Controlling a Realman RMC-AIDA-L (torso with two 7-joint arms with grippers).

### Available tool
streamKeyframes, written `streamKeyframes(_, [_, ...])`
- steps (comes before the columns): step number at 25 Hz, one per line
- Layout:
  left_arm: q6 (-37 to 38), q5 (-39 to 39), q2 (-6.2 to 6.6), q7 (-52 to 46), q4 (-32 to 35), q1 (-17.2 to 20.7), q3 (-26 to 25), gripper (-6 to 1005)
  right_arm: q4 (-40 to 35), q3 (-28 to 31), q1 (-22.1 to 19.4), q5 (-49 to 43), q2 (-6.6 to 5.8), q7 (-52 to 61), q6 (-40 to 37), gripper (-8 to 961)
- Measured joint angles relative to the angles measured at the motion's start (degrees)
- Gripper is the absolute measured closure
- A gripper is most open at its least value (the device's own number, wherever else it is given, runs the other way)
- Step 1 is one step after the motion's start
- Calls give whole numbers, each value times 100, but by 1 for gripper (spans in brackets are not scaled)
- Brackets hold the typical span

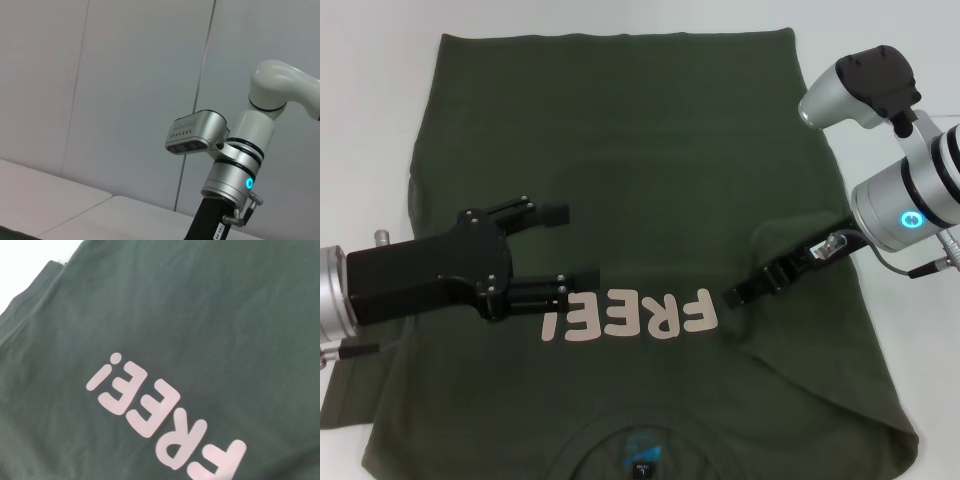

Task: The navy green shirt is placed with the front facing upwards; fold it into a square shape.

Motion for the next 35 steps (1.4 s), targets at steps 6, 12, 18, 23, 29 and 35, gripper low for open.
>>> streamKeyframes(6, [-1, 0, 0, 0, 0, 0, 0, 68, -39, 279, -39, 113, -88, -126, -58, 344])
streamKeyframes(12, [0, 0, -3, -4, 0, 4, 2, 68, -106, 1075, -236, 695, -203, -950, -293, 343])
streamKeyframes(18, [-28, 0, -17, -50, -5, 4, -7, 68, -97, 1694, -918, 2019, -293, -2720, -617, 314])
streamKeyframes(23, [-220, -28, -27, -252, -9, 6, -8, 68, -41, 1878, -1763, 3278, -190, -4770, -1007, 289])
streamKeyframes(29, [-621, -143, -35, -749, -13, 57, -115, 68, 39, 1871, -2186, 3506, -195, -5723, -1660, 67])
streamKeyframes(35, [-632, -47, -6, -1061, 91, 178, -226, 68, 239, 1797, -2239, 3241, -168, -6618, -2359, 40])
